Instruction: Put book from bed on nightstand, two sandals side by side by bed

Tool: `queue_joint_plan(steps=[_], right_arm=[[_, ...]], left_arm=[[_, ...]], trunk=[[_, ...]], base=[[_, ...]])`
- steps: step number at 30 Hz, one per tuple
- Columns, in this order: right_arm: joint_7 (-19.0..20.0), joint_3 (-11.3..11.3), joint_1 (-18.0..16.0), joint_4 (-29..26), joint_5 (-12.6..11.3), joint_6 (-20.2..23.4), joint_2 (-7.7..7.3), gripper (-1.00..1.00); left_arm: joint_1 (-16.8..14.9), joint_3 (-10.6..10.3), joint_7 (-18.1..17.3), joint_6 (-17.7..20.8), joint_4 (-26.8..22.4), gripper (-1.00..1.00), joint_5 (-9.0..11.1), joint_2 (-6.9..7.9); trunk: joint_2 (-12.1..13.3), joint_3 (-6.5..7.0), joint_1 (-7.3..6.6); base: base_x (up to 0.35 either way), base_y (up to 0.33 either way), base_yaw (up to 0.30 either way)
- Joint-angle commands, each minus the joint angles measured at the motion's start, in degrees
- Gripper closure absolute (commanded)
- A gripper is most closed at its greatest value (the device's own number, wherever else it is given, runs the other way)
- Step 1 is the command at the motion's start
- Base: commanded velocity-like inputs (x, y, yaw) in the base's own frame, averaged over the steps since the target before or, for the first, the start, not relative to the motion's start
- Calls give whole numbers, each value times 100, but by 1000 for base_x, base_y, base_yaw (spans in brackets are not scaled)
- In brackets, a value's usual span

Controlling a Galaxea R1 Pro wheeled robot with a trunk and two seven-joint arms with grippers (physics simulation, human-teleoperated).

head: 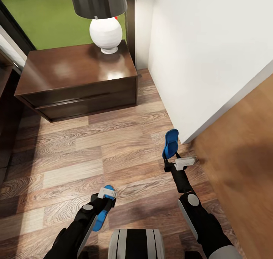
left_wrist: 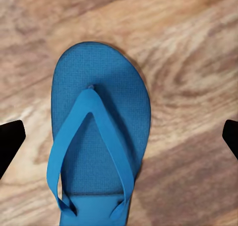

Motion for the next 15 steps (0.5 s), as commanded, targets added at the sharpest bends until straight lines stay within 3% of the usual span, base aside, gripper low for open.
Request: queue_joint_plan(steps=[1, 3, 5, 7, 10, 13, 15], right_arm=[[-39, 14, -3, 2, 5, -13, -2, 100], [-39, 14, -6, 2, 5, -13, -2, 100], [-39, 14, -6, 2, 5, -13, -2, 100], [-39, 14, -5, 2, 5, -13, -2, 100], [-39, 14, -5, 2, 5, -13, -2, 100], [-39, 14, -7, 2, 5, -13, 2, 100], [-39, 15, -8, 2, 5, -13, 4, 100]], left_arm=[[-1, 2, -23, 24, -4, -100, -58, -4], [-1, 21, -23, -22, 0, -100, -36, -9], [-1, 185, -23, -156, 1, -100, 47, -28], [-1, 620, -22, -477, 6, -100, 333, -109], [-1, 1455, -16, -1064, 15, -100, 881, -276], [-1, 2133, -12, -1356, 63, -100, 1318, -389], [-1, 2220, -10, -1401, 144, -100, 1414, -414]], trunk=[[-1, -3, -1], [-1, -3, -1], [-1, -3, -1], [-1, -3, -1], [-1, -3, -1], [-1, -3, -1], [-1, -3, -1]], base=[[0, 0, 0], [0, 0, 0], [0, 0, 0], [0, 0, 0], [0, 0, 0], [0, 0, 0], [0, 0, 0]])
